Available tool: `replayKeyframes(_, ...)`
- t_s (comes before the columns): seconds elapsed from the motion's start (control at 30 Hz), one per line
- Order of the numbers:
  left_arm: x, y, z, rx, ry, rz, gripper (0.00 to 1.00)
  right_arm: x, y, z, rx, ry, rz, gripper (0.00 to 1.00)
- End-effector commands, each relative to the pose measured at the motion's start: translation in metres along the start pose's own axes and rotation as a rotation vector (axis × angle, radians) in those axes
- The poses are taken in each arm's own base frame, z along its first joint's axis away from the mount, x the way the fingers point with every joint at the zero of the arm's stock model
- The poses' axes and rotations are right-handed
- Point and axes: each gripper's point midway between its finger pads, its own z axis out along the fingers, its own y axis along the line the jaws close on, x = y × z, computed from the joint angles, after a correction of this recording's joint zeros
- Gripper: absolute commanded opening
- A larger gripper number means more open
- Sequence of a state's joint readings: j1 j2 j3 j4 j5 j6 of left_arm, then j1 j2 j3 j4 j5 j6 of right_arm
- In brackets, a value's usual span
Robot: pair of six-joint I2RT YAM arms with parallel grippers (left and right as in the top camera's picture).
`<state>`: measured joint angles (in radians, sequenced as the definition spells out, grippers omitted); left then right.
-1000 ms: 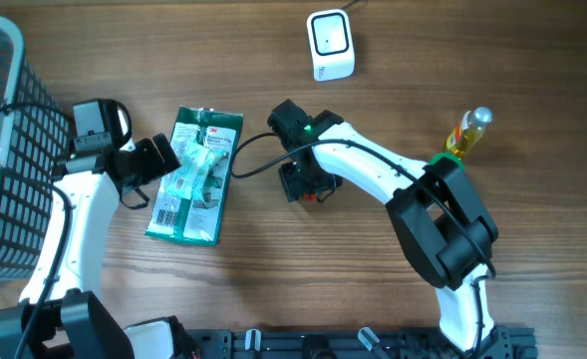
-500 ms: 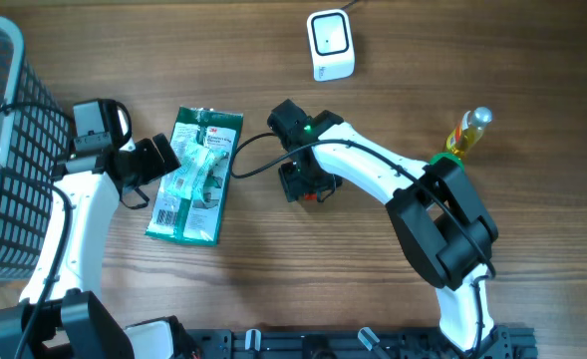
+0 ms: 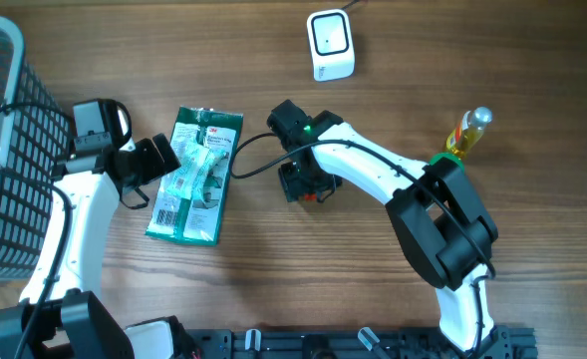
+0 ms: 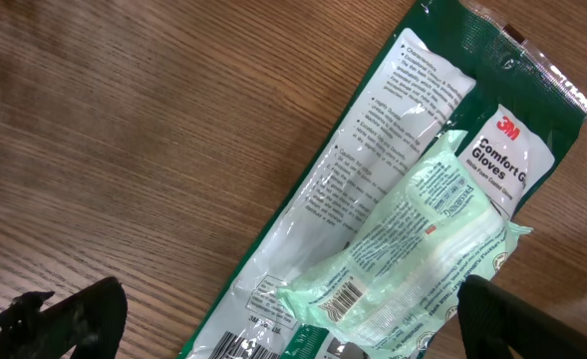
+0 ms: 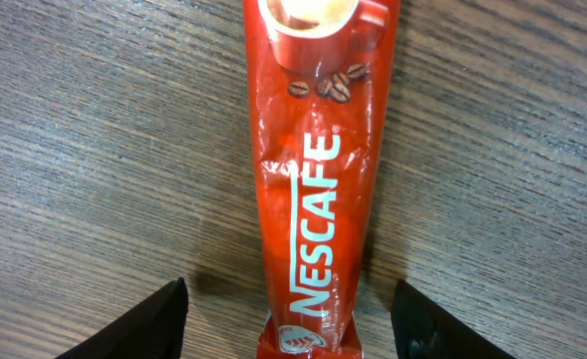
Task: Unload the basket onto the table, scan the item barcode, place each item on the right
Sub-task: 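Close right gripper on the Nescafe sachet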
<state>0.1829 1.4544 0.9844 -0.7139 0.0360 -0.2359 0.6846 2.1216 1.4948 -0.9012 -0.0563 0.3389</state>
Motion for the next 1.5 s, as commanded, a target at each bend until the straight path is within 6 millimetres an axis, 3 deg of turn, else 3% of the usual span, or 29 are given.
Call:
replayKeyframes(0.0,0.003,-0.002,0.002,0.007,0.009,0.023,1.0,0.004,-0.003,0.009,0.008,0.018,0.008,0.66)
replayKeyframes(0.13,0.003,-0.002,0.002,0.007,0.009,0.023,1.0,0.004,-0.003,0.009,0.008,0.018,0.008,0.66)
replayKeyframes(0.27,0.003,-0.002,0.002,0.007,0.009,0.023,1.0,0.005,-0.004,0.009,0.009,0.022,0.006,0.4)
replayKeyframes(0.37,0.003,-0.002,0.002,0.007,0.009,0.023,1.0,0.004,-0.004,0.009,0.009,0.02,0.006,0.39)
replayKeyframes(0.47,0.003,-0.002,0.002,0.007,0.009,0.023,1.0,0.0,-0.002,0.002,0.005,0.007,-0.006,0.28)
replayKeyframes(0.57,0.003,-0.002,0.002,0.007,0.009,0.023,1.0,-0.009,0.002,-0.02,-0.014,-0.049,-0.025,0.29)
replayKeyframes(0.6,0.003,-0.002,0.002,0.007,0.009,0.023,1.0,-0.01,0.003,-0.027,-0.019,-0.065,-0.027,0.41)
replayKeyframes(0.7,0.003,-0.002,0.002,0.007,0.009,0.023,1.0,-0.013,0.004,-0.036,-0.026,-0.089,-0.055,0.54)
replayKeyframes(0.87,0.003,-0.002,0.002,0.007,0.009,0.023,1.0,-0.03,-0.002,-0.038,0.019,-0.164,-0.05,0.55)
replayKeyframes(0.97,0.003,-0.002,0.002,0.007,0.009,0.023,1.0,-0.037,0.0,-0.036,0.011,-0.201,-0.046,0.53)
replayKeyframes(1.13,0.003,-0.002,0.002,0.007,0.009,0.023,1.0,-0.026,-0.005,-0.014,0.014,-0.188,-0.038,0.49)
replayKeyframes(1.23,0.003,-0.002,0.002,0.007,0.009,0.023,1.0,-0.02,-0.006,-0.004,0.003,-0.18,-0.017,0.39)
replayKeyframes(1.3,0.003,-0.002,0.002,0.007,0.009,0.023,1.0,-0.021,-0.004,-0.004,-0.005,-0.183,-0.018,0.27)
replayKeyframes(1.47,0.003,-0.002,0.002,0.007,0.009,0.023,1.0,-0.025,0.0,-0.01,-0.035,-0.197,-0.023,0.25)
